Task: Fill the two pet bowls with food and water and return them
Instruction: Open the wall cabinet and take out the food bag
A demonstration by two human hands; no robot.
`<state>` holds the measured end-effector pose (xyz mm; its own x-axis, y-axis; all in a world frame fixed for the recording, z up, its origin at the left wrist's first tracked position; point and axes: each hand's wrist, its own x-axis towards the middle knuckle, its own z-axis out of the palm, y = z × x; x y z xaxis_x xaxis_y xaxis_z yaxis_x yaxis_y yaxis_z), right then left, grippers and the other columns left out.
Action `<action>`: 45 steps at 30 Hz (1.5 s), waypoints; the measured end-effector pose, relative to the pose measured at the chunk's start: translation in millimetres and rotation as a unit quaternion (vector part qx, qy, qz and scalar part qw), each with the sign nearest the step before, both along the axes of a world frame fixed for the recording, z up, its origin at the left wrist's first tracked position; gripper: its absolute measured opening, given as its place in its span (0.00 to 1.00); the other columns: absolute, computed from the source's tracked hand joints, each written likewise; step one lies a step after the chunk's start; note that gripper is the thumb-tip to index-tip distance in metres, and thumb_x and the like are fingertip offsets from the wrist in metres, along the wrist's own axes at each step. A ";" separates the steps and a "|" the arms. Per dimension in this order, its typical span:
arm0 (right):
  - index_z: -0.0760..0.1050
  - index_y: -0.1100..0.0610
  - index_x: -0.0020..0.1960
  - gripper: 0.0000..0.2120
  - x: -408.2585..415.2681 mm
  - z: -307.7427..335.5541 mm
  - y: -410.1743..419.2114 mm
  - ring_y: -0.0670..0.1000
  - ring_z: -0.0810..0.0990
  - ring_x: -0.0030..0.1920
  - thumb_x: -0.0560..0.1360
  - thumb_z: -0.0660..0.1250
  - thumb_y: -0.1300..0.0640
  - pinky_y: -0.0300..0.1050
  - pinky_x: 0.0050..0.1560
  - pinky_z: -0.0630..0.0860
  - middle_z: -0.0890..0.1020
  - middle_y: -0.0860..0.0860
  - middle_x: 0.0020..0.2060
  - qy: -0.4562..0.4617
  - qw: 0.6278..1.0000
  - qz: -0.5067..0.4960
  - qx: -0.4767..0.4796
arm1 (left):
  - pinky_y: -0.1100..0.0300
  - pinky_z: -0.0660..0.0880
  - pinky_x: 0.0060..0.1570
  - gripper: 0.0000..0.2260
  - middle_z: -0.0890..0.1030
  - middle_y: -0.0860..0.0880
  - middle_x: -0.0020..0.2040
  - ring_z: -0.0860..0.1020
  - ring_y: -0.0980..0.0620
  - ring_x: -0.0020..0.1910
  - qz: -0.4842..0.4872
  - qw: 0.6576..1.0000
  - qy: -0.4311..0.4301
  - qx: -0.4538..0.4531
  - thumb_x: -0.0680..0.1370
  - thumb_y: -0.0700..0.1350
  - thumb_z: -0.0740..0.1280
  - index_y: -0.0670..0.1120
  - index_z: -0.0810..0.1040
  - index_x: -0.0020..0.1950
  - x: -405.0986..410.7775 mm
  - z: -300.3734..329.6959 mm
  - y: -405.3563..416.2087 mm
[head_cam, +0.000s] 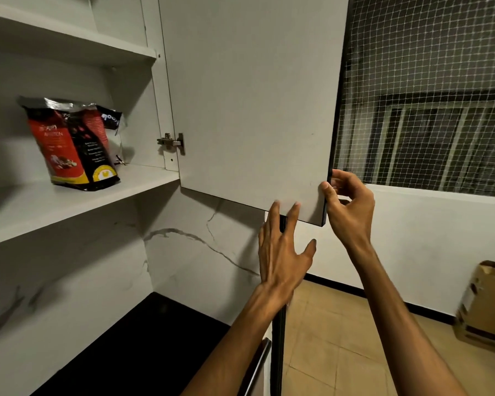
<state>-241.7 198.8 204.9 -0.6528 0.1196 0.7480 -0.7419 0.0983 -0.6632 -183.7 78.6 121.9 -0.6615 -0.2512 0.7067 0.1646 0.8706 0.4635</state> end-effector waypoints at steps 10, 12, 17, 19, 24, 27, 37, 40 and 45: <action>0.80 0.59 0.65 0.14 -37.3 1.1 2.4 0.46 0.83 0.50 0.80 0.72 0.59 0.29 0.43 0.78 0.84 0.51 0.49 0.004 1.000 -0.029 -0.003 | 0.45 0.34 0.78 0.41 0.31 0.51 0.83 0.32 0.52 0.82 0.017 0.993 -0.053 -0.102 0.79 0.63 0.64 0.61 0.41 0.84 -35.7 -8.0 -12.1; 0.80 0.60 0.66 0.15 -42.8 1.2 2.8 0.47 0.83 0.50 0.80 0.72 0.60 0.28 0.44 0.79 0.84 0.52 0.49 0.004 0.999 -0.033 -0.001 | 0.44 0.33 0.79 0.40 0.31 0.50 0.83 0.32 0.51 0.82 0.026 0.991 -0.064 -0.118 0.80 0.64 0.62 0.60 0.40 0.84 -39.9 -7.7 -12.6; 0.80 0.60 0.66 0.15 -55.7 1.3 3.0 0.49 0.83 0.52 0.81 0.71 0.60 0.27 0.45 0.78 0.84 0.53 0.50 0.003 0.999 -0.041 -0.002 | 0.41 0.34 0.79 0.38 0.32 0.48 0.83 0.32 0.49 0.82 0.040 0.986 -0.075 -0.144 0.81 0.66 0.57 0.59 0.41 0.84 -50.3 -8.2 -14.7; 0.80 0.60 0.66 0.14 -60.8 1.1 3.2 0.50 0.84 0.53 0.81 0.71 0.60 0.27 0.45 0.78 0.85 0.54 0.52 0.000 0.999 -0.042 -0.002 | 0.40 0.34 0.79 0.37 0.32 0.48 0.83 0.32 0.49 0.82 0.042 0.985 -0.077 -0.149 0.81 0.67 0.56 0.59 0.41 0.84 -55.1 -9.1 -16.6; 0.81 0.61 0.66 0.14 -73.7 2.7 4.8 0.52 0.84 0.55 0.81 0.71 0.60 0.27 0.46 0.78 0.85 0.55 0.53 -0.005 0.999 -0.042 0.000 | 0.40 0.33 0.79 0.37 0.33 0.48 0.83 0.33 0.49 0.82 0.049 0.982 -0.078 -0.165 0.81 0.68 0.54 0.58 0.41 0.84 -68.0 -11.4 -20.8; 0.81 0.61 0.65 0.14 -80.8 4.1 5.7 0.52 0.84 0.55 0.81 0.71 0.60 0.28 0.46 0.78 0.86 0.55 0.53 -0.008 0.999 -0.040 0.001 | 0.39 0.31 0.78 0.38 0.33 0.48 0.83 0.33 0.48 0.82 0.049 0.981 -0.082 -0.167 0.81 0.69 0.54 0.58 0.41 0.84 -75.3 -11.6 -21.1; 0.80 0.61 0.66 0.14 -87.3 2.6 4.4 0.53 0.84 0.55 0.81 0.70 0.59 0.28 0.48 0.78 0.85 0.56 0.53 -0.011 0.999 -0.042 0.004 | 0.40 0.29 0.77 0.38 0.33 0.47 0.84 0.34 0.47 0.83 0.061 0.978 -0.075 -0.187 0.81 0.68 0.55 0.57 0.41 0.85 -82.2 -14.0 -24.8; 0.80 0.60 0.67 0.15 -83.8 2.7 4.5 0.53 0.85 0.55 0.82 0.70 0.59 0.29 0.49 0.79 0.86 0.56 0.54 -0.016 0.999 -0.040 0.006 | 0.40 0.30 0.78 0.38 0.33 0.48 0.84 0.34 0.48 0.83 0.054 0.978 -0.075 -0.188 0.81 0.68 0.55 0.56 0.41 0.85 -80.5 -12.8 -25.0; 0.80 0.56 0.68 0.16 -65.2 -1.5 -2.4 0.47 0.84 0.57 0.80 0.72 0.57 0.44 0.54 0.84 0.86 0.51 0.58 0.000 0.995 -0.099 0.006 | 0.42 0.33 0.79 0.37 0.34 0.48 0.84 0.33 0.50 0.82 0.039 0.982 -0.071 -0.173 0.82 0.65 0.56 0.55 0.42 0.85 -72.4 -9.9 -33.7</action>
